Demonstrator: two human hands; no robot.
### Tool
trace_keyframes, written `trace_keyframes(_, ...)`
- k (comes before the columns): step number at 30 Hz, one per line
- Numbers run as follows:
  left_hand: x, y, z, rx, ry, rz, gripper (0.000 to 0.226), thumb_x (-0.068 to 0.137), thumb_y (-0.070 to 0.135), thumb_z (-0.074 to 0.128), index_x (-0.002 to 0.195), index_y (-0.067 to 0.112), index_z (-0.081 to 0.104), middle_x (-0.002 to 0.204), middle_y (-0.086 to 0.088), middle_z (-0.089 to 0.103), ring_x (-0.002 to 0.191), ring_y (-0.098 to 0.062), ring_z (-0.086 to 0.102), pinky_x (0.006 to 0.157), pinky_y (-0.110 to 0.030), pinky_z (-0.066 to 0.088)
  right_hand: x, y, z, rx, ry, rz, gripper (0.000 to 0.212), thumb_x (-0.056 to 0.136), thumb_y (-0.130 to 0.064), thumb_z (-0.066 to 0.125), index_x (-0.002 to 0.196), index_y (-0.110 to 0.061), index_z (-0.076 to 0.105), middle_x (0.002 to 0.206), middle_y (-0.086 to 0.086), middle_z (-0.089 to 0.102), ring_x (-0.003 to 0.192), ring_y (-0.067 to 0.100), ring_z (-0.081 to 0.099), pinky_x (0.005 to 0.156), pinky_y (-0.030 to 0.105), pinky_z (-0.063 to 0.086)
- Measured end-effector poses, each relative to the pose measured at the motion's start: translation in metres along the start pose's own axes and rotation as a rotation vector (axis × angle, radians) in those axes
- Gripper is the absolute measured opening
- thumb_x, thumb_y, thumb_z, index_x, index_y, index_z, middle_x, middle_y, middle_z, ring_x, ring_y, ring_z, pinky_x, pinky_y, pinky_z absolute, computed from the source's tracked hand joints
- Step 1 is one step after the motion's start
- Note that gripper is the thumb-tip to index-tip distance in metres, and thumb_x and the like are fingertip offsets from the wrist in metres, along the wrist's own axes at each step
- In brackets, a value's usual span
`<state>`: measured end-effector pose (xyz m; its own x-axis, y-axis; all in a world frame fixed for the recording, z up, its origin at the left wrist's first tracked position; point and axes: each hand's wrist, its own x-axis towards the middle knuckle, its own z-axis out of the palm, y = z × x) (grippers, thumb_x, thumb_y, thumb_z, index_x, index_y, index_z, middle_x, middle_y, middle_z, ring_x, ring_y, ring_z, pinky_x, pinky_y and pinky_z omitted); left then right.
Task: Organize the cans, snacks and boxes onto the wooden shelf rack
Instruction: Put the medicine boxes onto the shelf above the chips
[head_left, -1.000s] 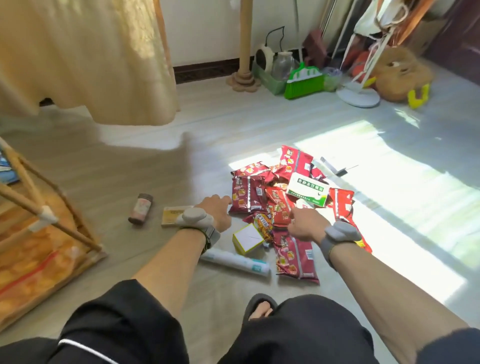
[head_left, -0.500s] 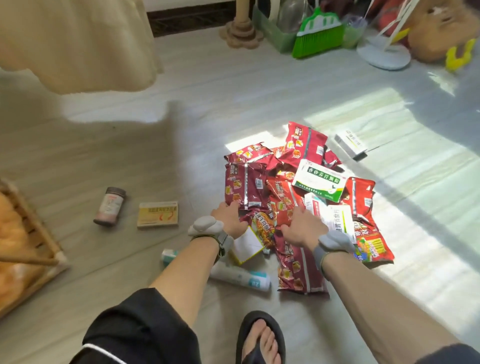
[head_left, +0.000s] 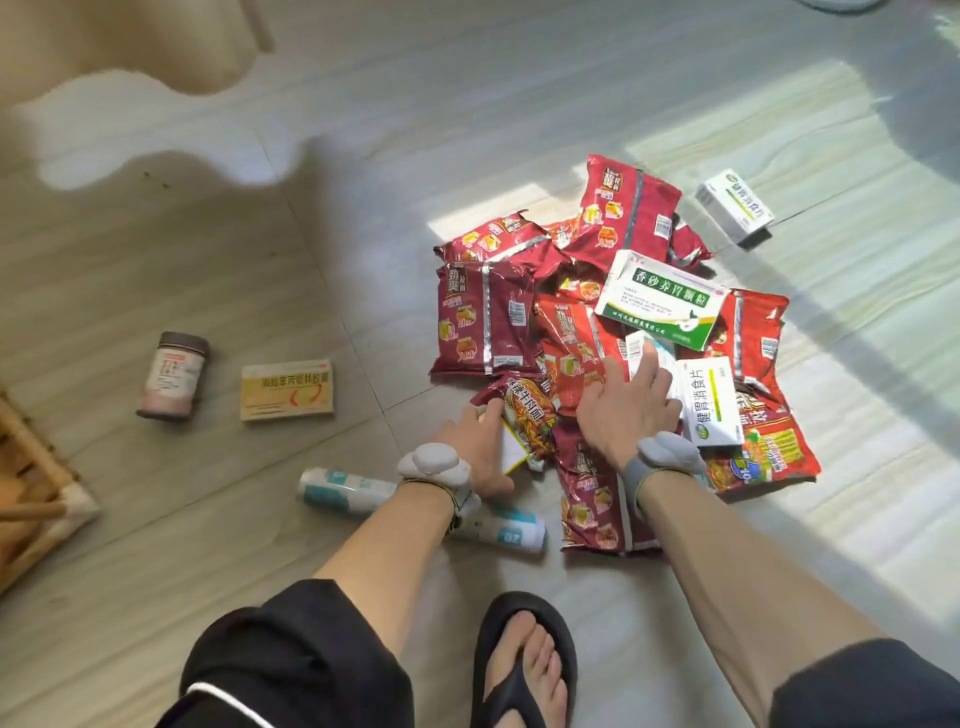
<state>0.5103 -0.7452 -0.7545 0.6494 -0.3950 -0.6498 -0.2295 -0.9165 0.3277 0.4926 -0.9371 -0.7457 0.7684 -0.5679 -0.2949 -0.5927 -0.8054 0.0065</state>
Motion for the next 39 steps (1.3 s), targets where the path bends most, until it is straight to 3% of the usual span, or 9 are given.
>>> trace_keyframes(7, 0.001, -0.015, -0.009, -0.215, 0.034, -0.121, 0.096, 0.069, 0.055, 0.077, 0.143, 0.028, 0.022, 0.124, -0.009, 0.052, 0.108, -0.029, 0.059, 0.087, -0.038, 0.051, 0.015, 0.014, -0.002, -0.037, -0.222, 0.166, 0.053, 0.093, -0.026, 0.051, 0.144, -0.034, 0.038, 0.159, 0.024, 0.021, 0.140, 0.043, 0.030, 0.110, 0.053, 0.030)
trace_keyframes(11, -0.012, -0.026, -0.019, -0.249, 0.092, -0.141, 0.095, 0.069, 0.057, 0.075, 0.143, 0.026, 0.024, 0.120, -0.006, 0.057, 0.103, -0.025, 0.061, 0.080, -0.033, 0.050, 0.017, 0.025, -0.008, -0.121, -0.170, 0.113, 0.052, 0.094, -0.018, 0.057, 0.140, -0.027, 0.035, 0.135, 0.026, 0.047, 0.117, 0.042, 0.051, 0.088, 0.050, 0.046)
trace_keyframes(14, -0.017, -0.027, -0.027, -0.247, 0.127, -0.163, 0.095, 0.069, 0.054, 0.076, 0.143, 0.025, 0.023, 0.118, -0.006, 0.058, 0.104, -0.026, 0.060, 0.087, -0.037, 0.052, 0.019, 0.032, -0.014, -0.103, -0.099, 0.068, 0.058, 0.098, -0.013, 0.051, 0.149, -0.019, 0.024, 0.115, 0.023, 0.061, 0.096, 0.038, 0.061, 0.070, 0.042, 0.044)
trace_keyframes(17, -0.022, -0.024, -0.032, -0.301, 0.165, -0.162, 0.096, 0.070, 0.047, 0.078, 0.144, 0.022, 0.023, 0.118, -0.006, 0.058, 0.104, -0.026, 0.060, 0.089, -0.038, 0.053, 0.015, 0.032, -0.018, -0.041, -0.056, 0.089, 0.052, 0.095, -0.008, 0.053, 0.139, -0.008, 0.024, 0.104, 0.023, 0.066, 0.080, 0.036, 0.060, 0.066, 0.041, 0.044)
trace_keyframes(20, -0.030, -0.021, -0.039, -0.488, 0.163, -0.178, 0.104, 0.064, 0.038, 0.082, 0.145, 0.020, 0.019, 0.115, -0.006, 0.058, 0.101, -0.026, 0.061, 0.088, -0.043, 0.055, 0.006, 0.025, -0.031, 0.005, -0.047, 0.134, 0.062, 0.090, -0.016, 0.064, 0.137, -0.007, 0.026, 0.104, 0.019, 0.065, 0.089, 0.039, 0.065, 0.067, 0.039, 0.042)
trace_keyframes(25, -0.052, -0.007, -0.057, -0.538, 0.142, -0.164, 0.091, 0.065, 0.041, 0.083, 0.132, 0.012, 0.029, 0.107, -0.005, 0.058, 0.096, -0.026, 0.062, 0.085, -0.046, 0.057, -0.009, 0.023, -0.061, 0.127, 0.028, 0.145, 0.060, 0.095, -0.047, 0.052, 0.134, -0.002, 0.042, 0.126, 0.018, 0.062, 0.111, 0.040, 0.060, 0.081, 0.042, 0.044)
trace_keyframes(31, -0.071, 0.003, -0.077, -0.561, 0.196, -0.144, 0.103, 0.054, 0.059, 0.078, 0.135, 0.015, 0.031, 0.116, -0.003, 0.057, 0.102, -0.026, 0.059, 0.088, -0.045, 0.055, -0.022, 0.027, -0.087, 0.291, -0.004, -0.055, 0.035, 0.081, -0.041, 0.062, 0.106, -0.017, 0.054, 0.098, 0.006, 0.065, 0.083, 0.029, 0.058, 0.066, 0.031, 0.043)
trace_keyframes(35, -0.066, 0.005, -0.077, -0.519, 0.234, -0.123, 0.102, 0.060, 0.060, 0.081, 0.136, 0.013, 0.032, 0.116, -0.002, 0.056, 0.101, -0.023, 0.058, 0.079, -0.037, 0.054, -0.006, 0.027, -0.089, 0.253, -0.027, -0.133, 0.047, 0.080, -0.053, 0.058, 0.111, -0.018, 0.057, 0.103, 0.008, 0.064, 0.094, 0.032, 0.059, 0.079, 0.038, 0.053)
trace_keyframes(39, -0.050, 0.009, -0.081, -0.543, 0.253, -0.078, 0.090, 0.066, 0.052, 0.083, 0.131, 0.015, 0.035, 0.110, 0.002, 0.055, 0.096, -0.019, 0.058, 0.070, -0.031, 0.050, 0.038, 0.030, -0.079, 0.181, -0.037, -0.131, 0.041, 0.084, -0.037, 0.063, 0.122, -0.021, 0.061, 0.133, 0.010, 0.051, 0.123, 0.033, 0.043, 0.097, 0.040, 0.043)
